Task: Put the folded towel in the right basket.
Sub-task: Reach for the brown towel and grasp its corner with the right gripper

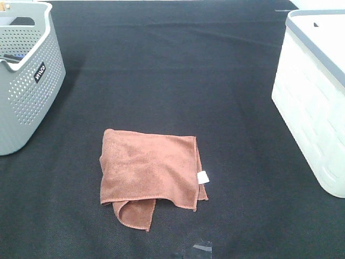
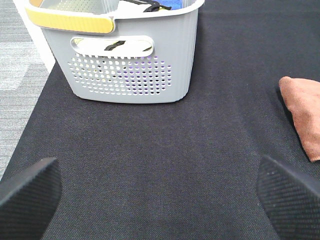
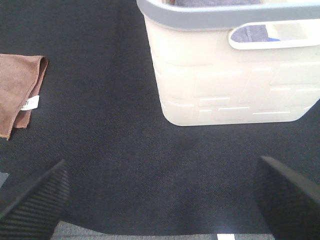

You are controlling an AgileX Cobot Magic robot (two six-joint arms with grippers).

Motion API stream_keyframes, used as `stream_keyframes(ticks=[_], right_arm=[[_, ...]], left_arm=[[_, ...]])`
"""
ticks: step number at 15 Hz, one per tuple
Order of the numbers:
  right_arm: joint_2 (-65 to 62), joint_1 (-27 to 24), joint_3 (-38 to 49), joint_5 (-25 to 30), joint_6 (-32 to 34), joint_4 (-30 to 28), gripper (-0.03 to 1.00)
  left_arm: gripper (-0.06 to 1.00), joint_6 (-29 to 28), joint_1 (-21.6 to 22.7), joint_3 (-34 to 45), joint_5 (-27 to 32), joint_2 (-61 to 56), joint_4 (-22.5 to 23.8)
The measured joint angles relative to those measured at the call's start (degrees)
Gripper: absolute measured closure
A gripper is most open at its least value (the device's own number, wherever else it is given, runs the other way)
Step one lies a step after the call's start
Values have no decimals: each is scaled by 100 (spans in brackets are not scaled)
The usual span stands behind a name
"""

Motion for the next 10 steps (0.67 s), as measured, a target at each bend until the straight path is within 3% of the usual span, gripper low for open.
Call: stream_keyframes(ticks=[2, 5, 7, 8, 9, 10], right_arm=[[1163, 0, -476, -40, 40, 246, 1], [3054, 0, -1421, -195, 0, 1163, 1], [4234, 0, -1977, -229, -561, 1965, 1], [4584, 0, -2154, -235, -848, 2395, 1], [4584, 0, -2154, -235, -848, 2395, 1], [4933, 0, -2320, -258, -1100, 2916, 1]], left_arm=[[-4, 0, 0, 0, 0, 0, 0], [-4, 0, 0, 0, 0, 0, 0], [-4, 0, 0, 0, 0, 0, 0], [-4, 0, 0, 0, 0, 0, 0], [-4, 0, 0, 0, 0, 0, 0], [-4, 0, 0, 0, 0, 0, 0]])
